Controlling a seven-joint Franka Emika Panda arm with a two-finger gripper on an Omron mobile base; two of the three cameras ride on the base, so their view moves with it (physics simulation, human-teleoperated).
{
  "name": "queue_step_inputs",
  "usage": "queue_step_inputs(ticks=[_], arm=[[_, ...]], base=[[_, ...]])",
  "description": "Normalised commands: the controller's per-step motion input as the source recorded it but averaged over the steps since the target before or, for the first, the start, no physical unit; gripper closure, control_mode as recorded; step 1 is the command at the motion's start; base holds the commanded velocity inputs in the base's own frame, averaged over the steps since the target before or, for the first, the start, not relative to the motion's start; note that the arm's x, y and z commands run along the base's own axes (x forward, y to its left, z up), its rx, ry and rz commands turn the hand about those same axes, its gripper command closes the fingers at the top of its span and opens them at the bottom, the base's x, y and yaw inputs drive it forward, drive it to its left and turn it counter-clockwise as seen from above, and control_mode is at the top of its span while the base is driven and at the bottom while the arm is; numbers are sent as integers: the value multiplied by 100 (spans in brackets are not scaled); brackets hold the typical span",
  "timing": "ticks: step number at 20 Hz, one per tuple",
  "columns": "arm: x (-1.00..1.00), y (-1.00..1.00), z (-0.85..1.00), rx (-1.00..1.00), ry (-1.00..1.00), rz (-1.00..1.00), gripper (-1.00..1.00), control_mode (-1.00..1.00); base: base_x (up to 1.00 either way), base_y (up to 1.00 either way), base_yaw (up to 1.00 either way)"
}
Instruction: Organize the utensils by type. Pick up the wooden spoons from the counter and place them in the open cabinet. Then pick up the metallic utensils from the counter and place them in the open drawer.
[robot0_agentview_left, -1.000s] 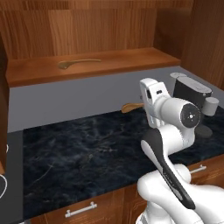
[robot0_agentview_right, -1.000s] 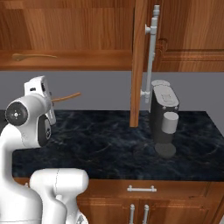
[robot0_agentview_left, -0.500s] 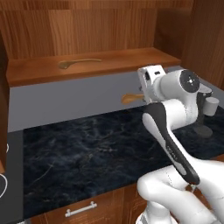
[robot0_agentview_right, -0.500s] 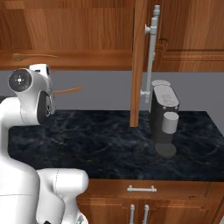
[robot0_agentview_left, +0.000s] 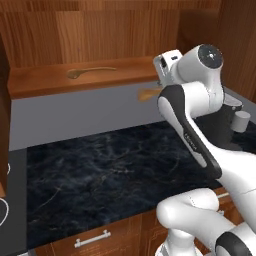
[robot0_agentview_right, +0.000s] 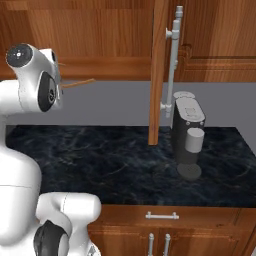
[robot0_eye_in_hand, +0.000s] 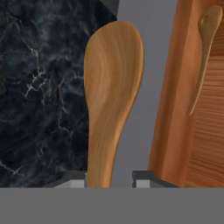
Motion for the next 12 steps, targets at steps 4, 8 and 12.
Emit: queue_step_inputs(ticks=[4,8,12], arm=[[22,0,15,0,-21,0,100,-100],[51,0,10,0,-24,0,100,-100],[56,0,24,10,-1,-3,100,-100]], base=[[0,0,0],[0,0,0],[0,0,0]])
